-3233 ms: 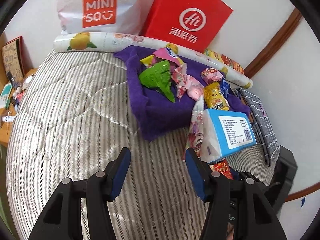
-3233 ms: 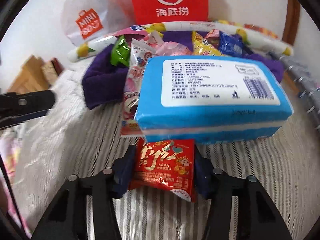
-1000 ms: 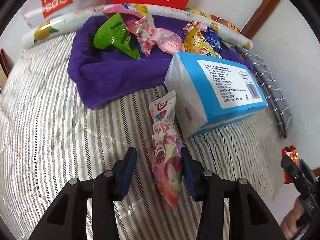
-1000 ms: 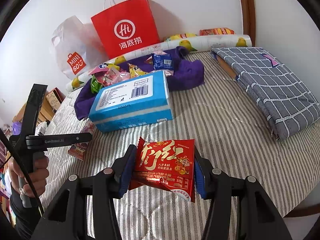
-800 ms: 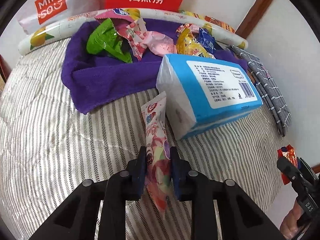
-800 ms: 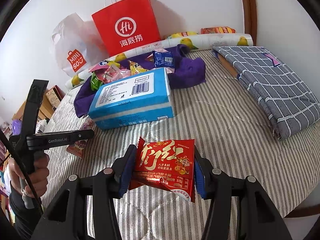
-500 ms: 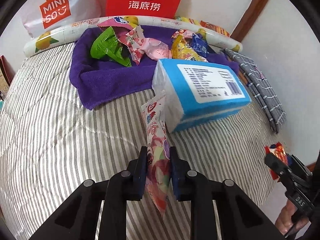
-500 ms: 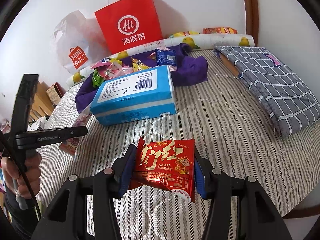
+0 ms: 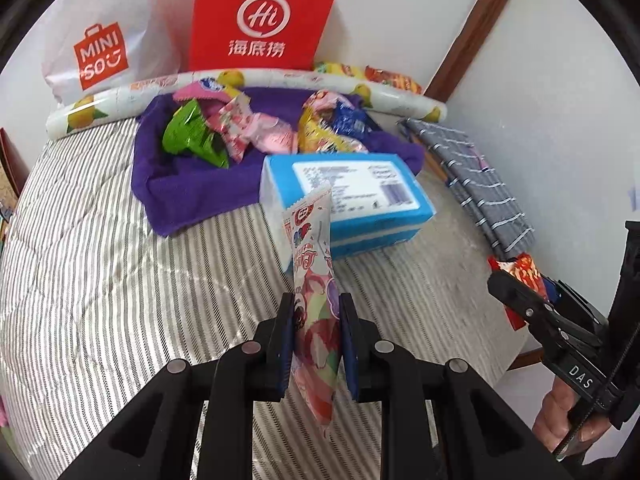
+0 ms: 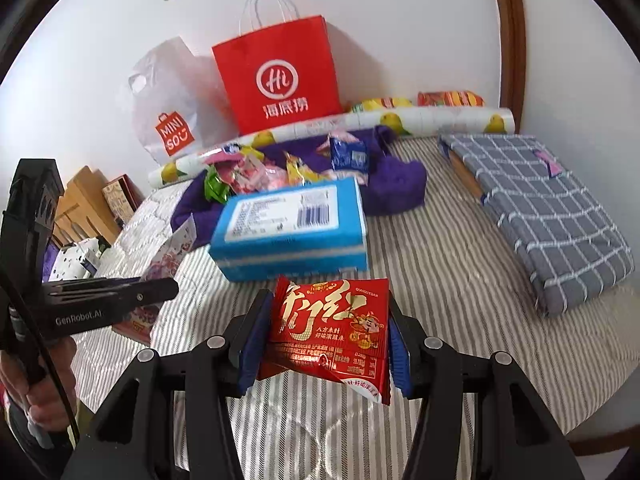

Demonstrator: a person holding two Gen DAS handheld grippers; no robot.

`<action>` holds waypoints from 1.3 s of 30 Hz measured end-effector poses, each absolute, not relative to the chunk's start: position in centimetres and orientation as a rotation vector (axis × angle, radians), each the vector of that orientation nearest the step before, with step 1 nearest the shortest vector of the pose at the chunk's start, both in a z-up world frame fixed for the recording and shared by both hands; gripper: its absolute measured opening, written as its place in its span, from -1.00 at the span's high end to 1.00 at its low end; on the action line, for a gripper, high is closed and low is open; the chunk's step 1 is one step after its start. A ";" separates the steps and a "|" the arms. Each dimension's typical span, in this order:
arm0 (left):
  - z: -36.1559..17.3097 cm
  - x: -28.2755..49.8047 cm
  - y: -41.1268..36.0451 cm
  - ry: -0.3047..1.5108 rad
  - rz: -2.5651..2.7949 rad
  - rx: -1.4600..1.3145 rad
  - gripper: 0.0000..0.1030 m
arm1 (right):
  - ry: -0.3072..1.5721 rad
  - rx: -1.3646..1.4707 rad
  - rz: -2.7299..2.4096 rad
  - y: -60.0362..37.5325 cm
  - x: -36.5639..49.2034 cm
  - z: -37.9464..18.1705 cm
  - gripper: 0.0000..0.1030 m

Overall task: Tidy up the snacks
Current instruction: 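Carry the red packet and pink candy stick packet toward the purple towel with both grippers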

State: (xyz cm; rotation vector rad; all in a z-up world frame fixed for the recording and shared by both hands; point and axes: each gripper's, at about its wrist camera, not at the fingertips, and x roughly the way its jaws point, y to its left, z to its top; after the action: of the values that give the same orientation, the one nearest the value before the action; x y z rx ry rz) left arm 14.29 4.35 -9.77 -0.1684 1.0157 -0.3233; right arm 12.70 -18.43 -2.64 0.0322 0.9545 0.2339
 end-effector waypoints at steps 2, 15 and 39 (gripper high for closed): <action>-9.1 14.4 4.2 1.005 -0.329 -0.168 0.61 | 0.942 0.030 0.237 -18.3 12.9 -2.0 -0.01; -5.3 17.8 4.5 0.944 -0.339 -0.170 0.61 | 0.875 0.001 0.254 -16.8 17.6 1.8 -0.01; -3.1 27.0 5.7 0.908 -0.305 -0.171 0.61 | 0.841 -0.017 0.289 -14.6 28.1 2.0 -0.01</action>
State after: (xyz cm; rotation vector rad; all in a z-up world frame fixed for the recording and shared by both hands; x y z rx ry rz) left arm 27.02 5.68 -3.10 -0.1709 0.9076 -0.3049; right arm 28.07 -14.64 1.97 -0.0173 0.8411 0.2889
